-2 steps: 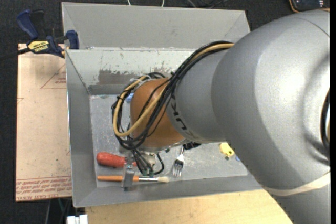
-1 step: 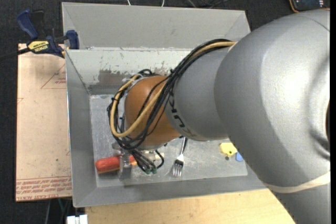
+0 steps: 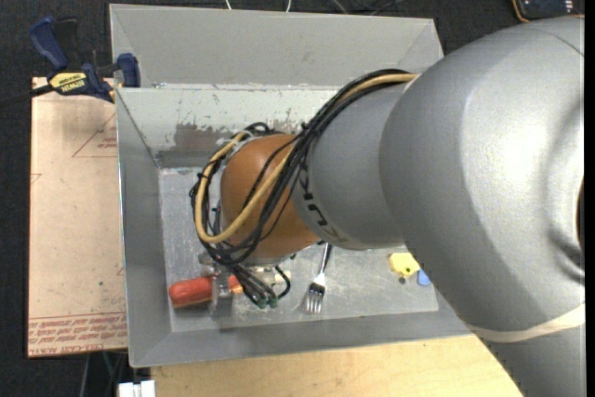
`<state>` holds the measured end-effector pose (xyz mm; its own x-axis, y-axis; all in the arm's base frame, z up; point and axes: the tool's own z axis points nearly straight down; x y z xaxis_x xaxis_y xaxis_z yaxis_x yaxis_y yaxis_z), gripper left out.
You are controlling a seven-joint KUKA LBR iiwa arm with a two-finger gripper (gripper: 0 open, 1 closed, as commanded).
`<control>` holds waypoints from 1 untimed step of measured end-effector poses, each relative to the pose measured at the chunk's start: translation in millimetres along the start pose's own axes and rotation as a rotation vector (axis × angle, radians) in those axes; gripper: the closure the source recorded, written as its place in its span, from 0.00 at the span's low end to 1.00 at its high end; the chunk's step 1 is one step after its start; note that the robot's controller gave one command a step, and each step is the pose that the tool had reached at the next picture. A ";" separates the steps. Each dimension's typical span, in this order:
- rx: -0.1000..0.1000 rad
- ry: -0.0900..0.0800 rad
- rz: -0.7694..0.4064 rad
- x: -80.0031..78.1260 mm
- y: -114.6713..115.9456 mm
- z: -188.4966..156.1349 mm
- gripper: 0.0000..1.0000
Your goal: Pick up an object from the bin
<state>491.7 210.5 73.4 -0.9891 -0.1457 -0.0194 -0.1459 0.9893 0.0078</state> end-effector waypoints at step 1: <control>-0.001 0.000 0.001 0.1 0.1 -4.6 1.00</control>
Offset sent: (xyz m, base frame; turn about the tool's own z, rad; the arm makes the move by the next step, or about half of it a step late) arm -0.0003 -0.0001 0.0155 0.0009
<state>491.6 210.5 78.0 -0.9893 -0.1447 -0.0191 -0.1449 0.9894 0.0085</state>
